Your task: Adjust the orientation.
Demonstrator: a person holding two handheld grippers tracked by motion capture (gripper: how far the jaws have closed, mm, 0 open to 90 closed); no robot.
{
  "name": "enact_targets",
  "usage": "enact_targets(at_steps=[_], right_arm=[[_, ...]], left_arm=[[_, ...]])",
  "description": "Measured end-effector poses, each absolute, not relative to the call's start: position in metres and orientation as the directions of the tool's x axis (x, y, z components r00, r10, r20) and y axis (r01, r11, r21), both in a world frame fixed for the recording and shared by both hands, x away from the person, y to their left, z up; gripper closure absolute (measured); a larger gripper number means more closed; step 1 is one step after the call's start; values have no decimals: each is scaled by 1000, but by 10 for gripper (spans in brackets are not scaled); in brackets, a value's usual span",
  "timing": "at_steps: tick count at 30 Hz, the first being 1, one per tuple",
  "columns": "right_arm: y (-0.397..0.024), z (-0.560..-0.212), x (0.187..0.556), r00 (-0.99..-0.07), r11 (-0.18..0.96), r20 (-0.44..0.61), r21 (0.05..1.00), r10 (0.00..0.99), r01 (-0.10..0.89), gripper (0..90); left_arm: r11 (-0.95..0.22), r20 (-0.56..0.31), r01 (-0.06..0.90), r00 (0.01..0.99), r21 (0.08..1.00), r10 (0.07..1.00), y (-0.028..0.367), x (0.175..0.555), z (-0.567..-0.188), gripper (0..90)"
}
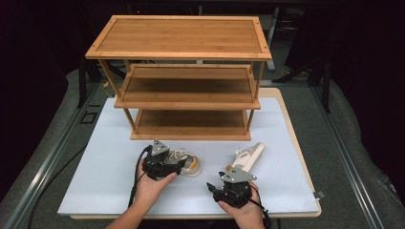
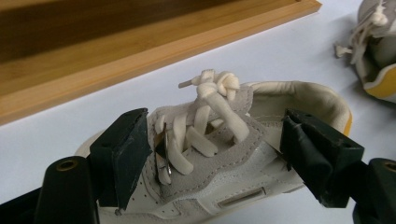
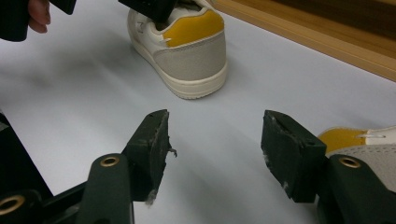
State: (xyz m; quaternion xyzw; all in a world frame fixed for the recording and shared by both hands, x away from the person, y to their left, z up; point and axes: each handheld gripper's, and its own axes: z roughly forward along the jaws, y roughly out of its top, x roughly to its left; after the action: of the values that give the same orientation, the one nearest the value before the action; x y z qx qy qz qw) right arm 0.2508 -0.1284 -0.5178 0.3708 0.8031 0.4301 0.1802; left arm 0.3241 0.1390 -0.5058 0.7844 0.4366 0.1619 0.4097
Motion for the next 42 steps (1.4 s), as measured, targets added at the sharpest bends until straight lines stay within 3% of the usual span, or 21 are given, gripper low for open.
enact_targets(at_steps=[16,19,23,34,42], right_arm=[[-126,-518,250,-664,351,34,827,747,438,421],[-126,-516,250,-662,351,26,832,749,430,421],[-128,-514,249,-656,344,20,838,755,422,419],[-140,-498,250,-632,320,-5,866,775,385,412],[-161,-487,252,-543,304,-53,872,838,384,370]], left_arm=[[-320,-82,571,567,756,819,193,309,-501,298],[-310,-116,577,583,756,804,196,308,-505,380],[-292,-172,599,597,745,784,194,307,-515,410],[-291,-154,563,612,773,776,200,307,-516,414],[-285,-153,553,615,783,774,202,305,-516,419]])
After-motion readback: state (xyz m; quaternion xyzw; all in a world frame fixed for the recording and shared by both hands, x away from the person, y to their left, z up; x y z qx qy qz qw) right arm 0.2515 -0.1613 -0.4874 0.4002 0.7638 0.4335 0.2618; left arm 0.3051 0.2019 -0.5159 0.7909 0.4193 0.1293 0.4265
